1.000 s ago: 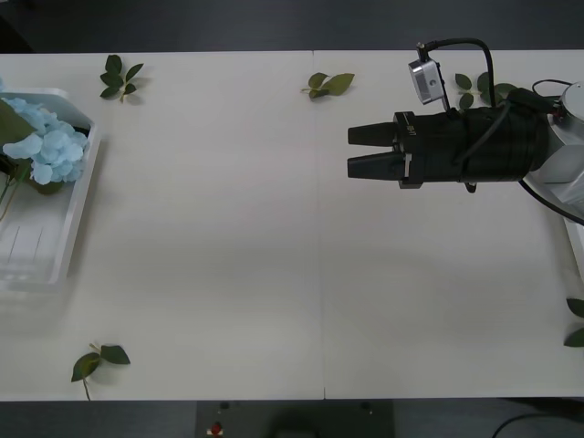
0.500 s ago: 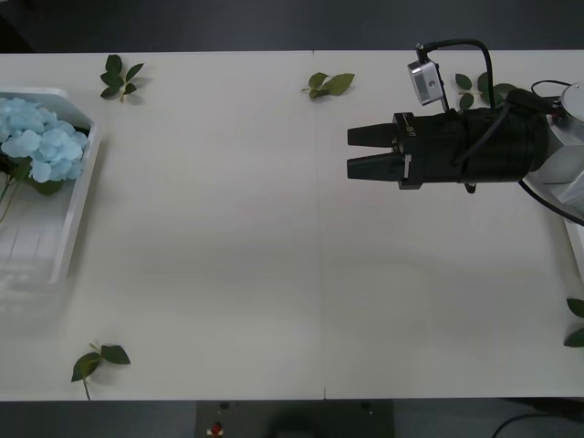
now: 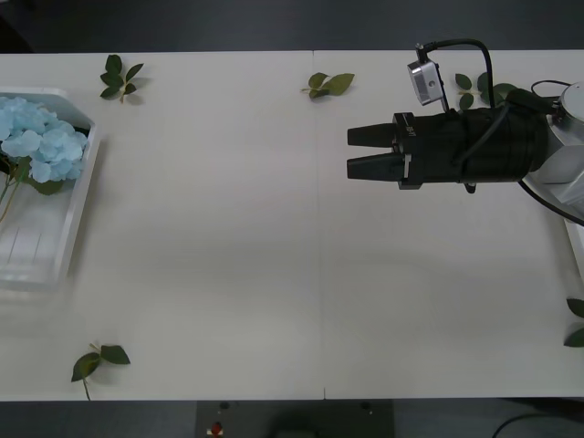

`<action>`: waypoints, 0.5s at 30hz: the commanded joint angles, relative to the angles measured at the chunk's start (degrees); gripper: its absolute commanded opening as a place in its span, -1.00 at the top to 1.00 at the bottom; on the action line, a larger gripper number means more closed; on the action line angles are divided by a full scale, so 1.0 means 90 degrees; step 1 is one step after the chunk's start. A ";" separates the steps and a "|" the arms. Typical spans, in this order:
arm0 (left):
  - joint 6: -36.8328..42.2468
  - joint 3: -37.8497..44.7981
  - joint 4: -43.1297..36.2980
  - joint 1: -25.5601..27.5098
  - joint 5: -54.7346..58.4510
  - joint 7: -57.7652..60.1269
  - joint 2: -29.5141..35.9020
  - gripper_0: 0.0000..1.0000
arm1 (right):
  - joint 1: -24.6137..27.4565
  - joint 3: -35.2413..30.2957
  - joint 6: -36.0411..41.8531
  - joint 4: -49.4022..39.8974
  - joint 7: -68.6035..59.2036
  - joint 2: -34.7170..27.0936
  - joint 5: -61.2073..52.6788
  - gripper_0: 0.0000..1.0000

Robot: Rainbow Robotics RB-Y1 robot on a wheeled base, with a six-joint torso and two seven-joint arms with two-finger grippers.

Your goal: Put the red flowers into the right box and the blue flowers into the left box

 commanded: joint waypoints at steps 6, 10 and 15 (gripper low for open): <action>0.0206 0.0047 -0.0110 -0.0471 0.1195 -0.1529 -0.0468 -1.00 | -0.0012 -0.0002 -0.0003 -0.0203 0.0130 0.0052 -0.0052 -1.00; 0.0080 -0.0402 -0.0110 -0.0686 0.2083 -0.1900 -0.0497 -1.00 | -0.0012 -0.0002 -0.0003 -0.0203 0.0130 0.0052 -0.0052 -1.00; -0.0331 -0.1076 -0.0110 -0.1018 0.2972 -0.2169 -0.0497 -1.00 | -0.0012 -0.0002 -0.0003 -0.0203 0.0130 0.0052 -0.0052 -1.00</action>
